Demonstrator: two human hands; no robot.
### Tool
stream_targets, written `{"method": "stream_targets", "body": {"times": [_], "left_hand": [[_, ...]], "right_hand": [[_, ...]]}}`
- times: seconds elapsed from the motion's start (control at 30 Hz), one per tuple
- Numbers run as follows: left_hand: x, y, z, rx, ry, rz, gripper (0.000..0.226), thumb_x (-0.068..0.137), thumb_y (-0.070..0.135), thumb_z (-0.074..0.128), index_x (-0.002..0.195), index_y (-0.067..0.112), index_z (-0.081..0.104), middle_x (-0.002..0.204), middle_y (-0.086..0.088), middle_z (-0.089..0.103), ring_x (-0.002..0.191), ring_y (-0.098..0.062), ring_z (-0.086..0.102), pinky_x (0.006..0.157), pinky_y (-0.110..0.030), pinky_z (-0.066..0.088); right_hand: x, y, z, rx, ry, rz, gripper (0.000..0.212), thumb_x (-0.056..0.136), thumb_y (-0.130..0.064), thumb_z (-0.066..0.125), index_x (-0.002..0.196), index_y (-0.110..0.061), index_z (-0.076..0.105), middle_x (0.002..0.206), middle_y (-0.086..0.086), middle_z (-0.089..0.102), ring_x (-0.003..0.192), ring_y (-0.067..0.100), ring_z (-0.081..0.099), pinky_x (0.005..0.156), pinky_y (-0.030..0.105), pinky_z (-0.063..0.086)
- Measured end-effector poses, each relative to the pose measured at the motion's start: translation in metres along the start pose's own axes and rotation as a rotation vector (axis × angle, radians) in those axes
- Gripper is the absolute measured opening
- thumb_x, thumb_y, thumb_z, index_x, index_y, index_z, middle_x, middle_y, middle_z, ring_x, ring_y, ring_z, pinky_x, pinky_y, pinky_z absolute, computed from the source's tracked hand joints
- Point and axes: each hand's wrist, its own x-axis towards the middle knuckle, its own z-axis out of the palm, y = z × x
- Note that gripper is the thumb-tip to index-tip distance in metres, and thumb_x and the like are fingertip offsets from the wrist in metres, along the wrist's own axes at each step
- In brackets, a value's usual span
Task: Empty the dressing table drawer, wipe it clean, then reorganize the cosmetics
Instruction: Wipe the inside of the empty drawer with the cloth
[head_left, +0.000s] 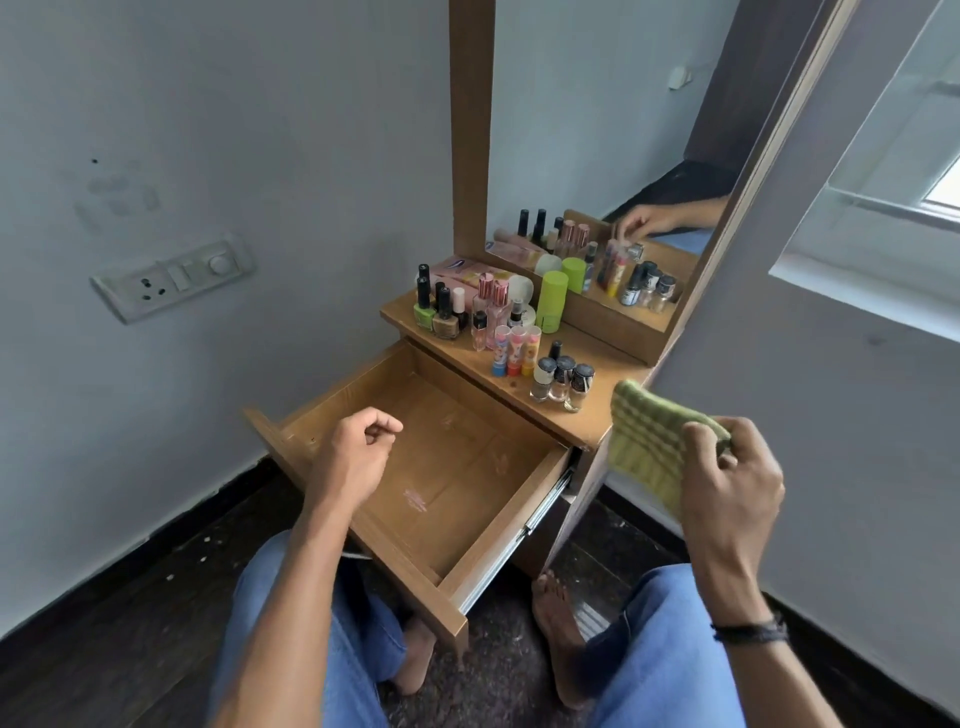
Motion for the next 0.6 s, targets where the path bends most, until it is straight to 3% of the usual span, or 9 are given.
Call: {"method": "stream_targets", "body": {"times": [0.1, 0.2, 0.3, 0.43, 0.53, 0.6], "left_hand": [[-0.017, -0.011, 0.005, 0.033, 0.052, 0.017, 0.029, 0.093, 0.000, 0.058, 0.086, 0.026, 0.069, 0.101, 0.007, 0.065, 0.088, -0.011, 0.060, 0.067, -0.017, 0.041], [-0.022, -0.019, 0.008, 0.168, 0.031, 0.102, 0.031, 0.090, -0.003, 0.060, 0.090, 0.027, 0.068, 0.110, 0.009, 0.061, 0.105, -0.015, 0.050, 0.085, -0.027, 0.041], [-0.023, -0.016, 0.006, 0.227, 0.065, 0.142, 0.032, 0.089, -0.005, 0.061, 0.097, 0.025, 0.070, 0.116, 0.009, 0.060, 0.109, -0.013, 0.037, 0.092, -0.024, 0.030], [-0.020, -0.018, -0.003, 0.244, 0.133, 0.133, 0.037, 0.087, -0.008, 0.059, 0.100, 0.024, 0.070, 0.117, 0.009, 0.057, 0.117, -0.017, 0.038, 0.094, -0.019, 0.023], [-0.018, -0.021, -0.006, 0.218, 0.115, 0.119, 0.038, 0.088, -0.008, 0.059, 0.101, 0.026, 0.069, 0.114, 0.013, 0.052, 0.114, -0.011, 0.034, 0.092, -0.015, 0.021], [-0.015, -0.024, -0.007, 0.195, 0.114, 0.102, 0.037, 0.089, -0.007, 0.059, 0.100, 0.027, 0.068, 0.113, 0.014, 0.052, 0.113, -0.010, 0.034, 0.091, -0.014, 0.021]], "right_hand": [[-0.037, 0.000, 0.012, 0.043, -0.130, -0.029, 0.012, 0.097, -0.017, 0.063, 0.085, -0.018, 0.065, 0.073, -0.004, 0.067, 0.063, 0.016, 0.061, 0.050, 0.026, 0.048], [-0.065, -0.002, 0.034, 0.061, -0.295, -0.056, 0.012, 0.097, -0.021, 0.064, 0.085, -0.023, 0.063, 0.076, -0.005, 0.068, 0.068, 0.017, 0.065, 0.055, 0.032, 0.053], [-0.074, -0.005, 0.057, 0.061, -0.403, -0.095, 0.007, 0.097, -0.029, 0.062, 0.090, -0.027, 0.061, 0.083, -0.007, 0.068, 0.074, 0.012, 0.065, 0.062, 0.034, 0.055], [-0.072, -0.005, 0.091, -0.090, -0.507, -0.353, 0.010, 0.099, -0.033, 0.056, 0.103, -0.023, 0.056, 0.096, -0.009, 0.064, 0.076, 0.007, 0.059, 0.061, 0.028, 0.049], [-0.063, 0.004, 0.120, -0.250, -0.601, -0.580, 0.020, 0.102, -0.033, 0.055, 0.114, -0.017, 0.054, 0.111, -0.003, 0.060, 0.083, 0.015, 0.061, 0.060, 0.034, 0.052], [-0.058, 0.010, 0.138, -0.388, -0.703, -0.667, 0.020, 0.103, -0.035, 0.055, 0.112, -0.017, 0.052, 0.111, -0.003, 0.055, 0.088, 0.019, 0.061, 0.060, 0.037, 0.054]]}}
